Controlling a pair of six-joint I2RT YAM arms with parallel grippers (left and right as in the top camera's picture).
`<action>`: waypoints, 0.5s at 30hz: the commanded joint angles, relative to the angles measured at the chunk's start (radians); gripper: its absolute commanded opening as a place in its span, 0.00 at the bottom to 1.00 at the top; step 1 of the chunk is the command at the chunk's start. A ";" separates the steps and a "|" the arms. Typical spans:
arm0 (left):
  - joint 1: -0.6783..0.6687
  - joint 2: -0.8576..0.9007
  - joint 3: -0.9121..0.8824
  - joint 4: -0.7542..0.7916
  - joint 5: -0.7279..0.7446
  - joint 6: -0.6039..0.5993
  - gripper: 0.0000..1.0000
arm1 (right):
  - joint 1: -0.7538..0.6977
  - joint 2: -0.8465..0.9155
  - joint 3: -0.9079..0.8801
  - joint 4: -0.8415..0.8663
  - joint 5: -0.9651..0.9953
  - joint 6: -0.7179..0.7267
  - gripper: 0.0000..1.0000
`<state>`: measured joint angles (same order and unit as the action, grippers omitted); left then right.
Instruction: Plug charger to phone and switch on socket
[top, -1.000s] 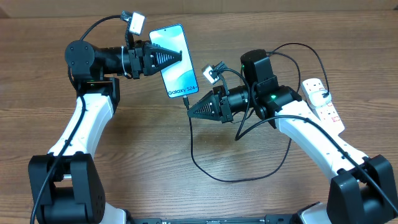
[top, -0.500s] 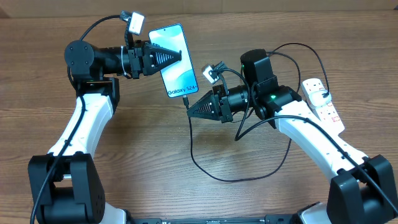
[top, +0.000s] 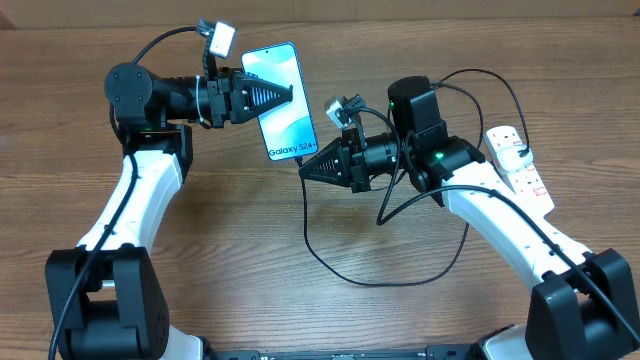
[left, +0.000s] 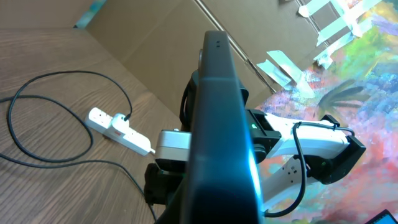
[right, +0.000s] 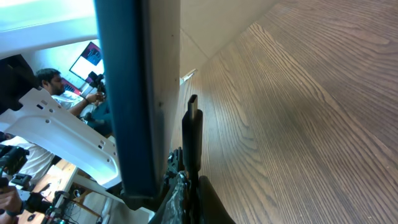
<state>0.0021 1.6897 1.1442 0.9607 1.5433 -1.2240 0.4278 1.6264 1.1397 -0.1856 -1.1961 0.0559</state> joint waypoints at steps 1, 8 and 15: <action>0.008 -0.001 0.010 0.006 -0.019 0.013 0.04 | 0.004 0.004 0.027 -0.024 0.006 -0.008 0.04; 0.027 -0.001 0.010 0.005 -0.063 0.012 0.04 | 0.004 0.004 0.027 -0.140 0.003 -0.058 0.04; 0.025 -0.001 0.010 0.005 -0.062 0.012 0.04 | 0.004 0.004 0.027 -0.127 -0.048 -0.065 0.04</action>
<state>0.0242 1.6897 1.1442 0.9607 1.5066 -1.2240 0.4278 1.6264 1.1412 -0.3218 -1.2160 0.0059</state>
